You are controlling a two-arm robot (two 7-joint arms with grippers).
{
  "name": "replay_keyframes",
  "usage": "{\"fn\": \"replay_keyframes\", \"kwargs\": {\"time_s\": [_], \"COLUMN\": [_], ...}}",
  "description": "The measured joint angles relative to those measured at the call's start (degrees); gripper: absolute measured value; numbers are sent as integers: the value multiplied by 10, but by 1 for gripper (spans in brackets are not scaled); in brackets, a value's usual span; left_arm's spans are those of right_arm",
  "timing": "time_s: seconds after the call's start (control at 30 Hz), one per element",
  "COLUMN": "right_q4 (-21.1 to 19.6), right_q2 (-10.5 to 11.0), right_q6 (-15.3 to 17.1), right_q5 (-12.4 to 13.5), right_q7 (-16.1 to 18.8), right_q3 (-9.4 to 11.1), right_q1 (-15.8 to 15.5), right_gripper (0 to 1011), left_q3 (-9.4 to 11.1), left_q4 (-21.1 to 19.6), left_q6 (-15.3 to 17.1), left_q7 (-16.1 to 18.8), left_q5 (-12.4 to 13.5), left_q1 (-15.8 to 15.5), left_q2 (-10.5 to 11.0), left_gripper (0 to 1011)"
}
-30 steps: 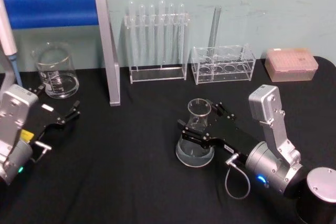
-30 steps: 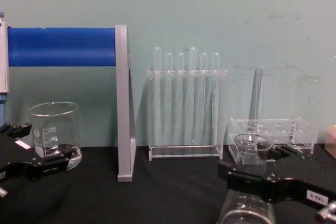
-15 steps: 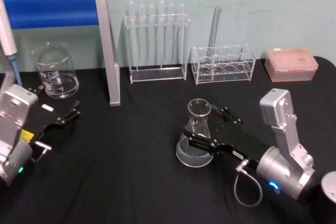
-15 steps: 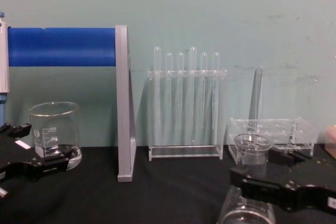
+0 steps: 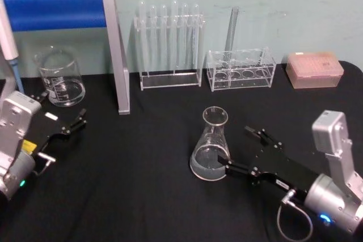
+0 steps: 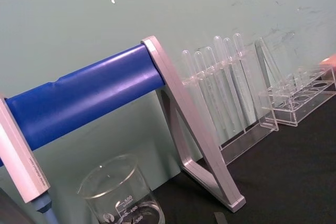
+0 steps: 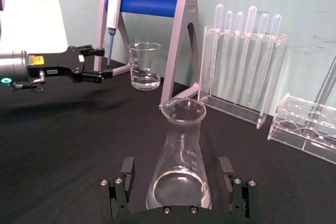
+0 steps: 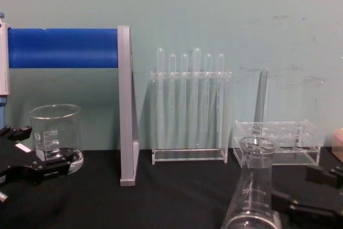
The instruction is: Grasp the erlenmeyer flask with one hand, shake it three times, then place it back.
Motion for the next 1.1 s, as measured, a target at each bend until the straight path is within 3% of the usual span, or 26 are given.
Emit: {"fn": "replay_keyframes", "kwargs": {"time_s": [0.27,0.57,0.77,1.1], "right_q4": [-10,6,34,98], "right_q2": [19,12,-9,-60], "right_q6": [-9,-9,-10,0], "right_q5": [10,7,-20,-87], "right_q7": [0,-29,-64,-139], "right_q3": [15,33,42,48], "right_q1": [-22,-16,11,83], "right_gripper": [1000,1000,1000,1000], "left_q3": [0,0,0,0], "left_q4": [0,0,0,0], "left_q6": [0,0,0,0], "left_q7": [0,0,0,0], "left_q5": [0,0,0,0], "left_q1": [0,0,0,0], "left_q2": [0,0,0,0], "left_gripper": [1001,1001,1001,1001]}}
